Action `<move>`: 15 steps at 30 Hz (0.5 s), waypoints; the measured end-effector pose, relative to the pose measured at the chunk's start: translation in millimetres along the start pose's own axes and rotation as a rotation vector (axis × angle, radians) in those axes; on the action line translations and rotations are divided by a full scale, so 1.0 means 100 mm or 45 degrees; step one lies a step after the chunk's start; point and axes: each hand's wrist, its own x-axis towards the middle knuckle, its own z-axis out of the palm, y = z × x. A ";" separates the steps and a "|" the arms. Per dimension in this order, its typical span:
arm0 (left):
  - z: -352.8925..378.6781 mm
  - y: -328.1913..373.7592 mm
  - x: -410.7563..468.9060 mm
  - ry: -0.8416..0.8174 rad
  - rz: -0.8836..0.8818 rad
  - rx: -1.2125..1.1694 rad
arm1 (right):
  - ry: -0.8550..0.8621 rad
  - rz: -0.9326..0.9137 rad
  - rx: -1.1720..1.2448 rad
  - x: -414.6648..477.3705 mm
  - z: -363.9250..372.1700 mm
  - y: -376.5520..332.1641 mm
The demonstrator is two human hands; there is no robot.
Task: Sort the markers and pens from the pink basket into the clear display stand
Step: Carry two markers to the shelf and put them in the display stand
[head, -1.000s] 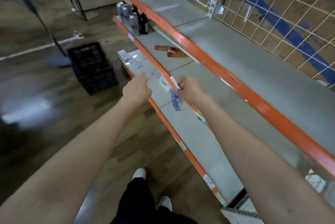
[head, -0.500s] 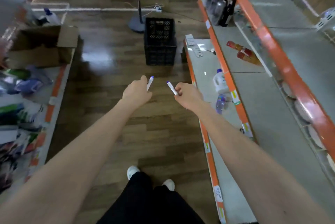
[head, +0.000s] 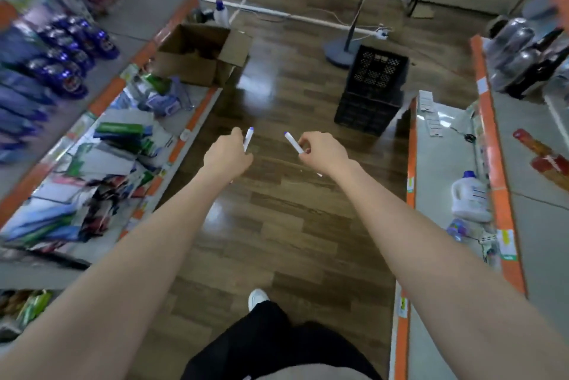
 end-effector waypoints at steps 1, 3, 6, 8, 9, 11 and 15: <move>-0.07 -0.11 0.01 0.021 -0.031 0.002 | -0.006 -0.040 0.000 0.09 0.01 -0.12; -0.18 -0.33 0.03 0.049 -0.089 0.003 | -0.033 -0.118 0.006 0.24 0.05 -0.37; -0.29 -0.66 0.05 0.064 -0.187 -0.006 | -0.083 -0.224 0.003 0.45 0.13 -0.70; -0.33 -0.83 0.07 0.077 -0.263 -0.006 | -0.121 -0.290 0.001 0.57 0.19 -0.88; -0.35 -0.90 0.08 0.083 -0.297 -0.015 | -0.139 -0.324 -0.004 0.63 0.22 -0.96; -0.39 -1.02 0.11 0.099 -0.349 -0.045 | -0.163 -0.386 -0.026 0.76 0.27 -1.10; -0.45 -1.21 0.25 0.114 -0.417 -0.096 | -0.209 -0.471 -0.075 1.08 0.36 -1.30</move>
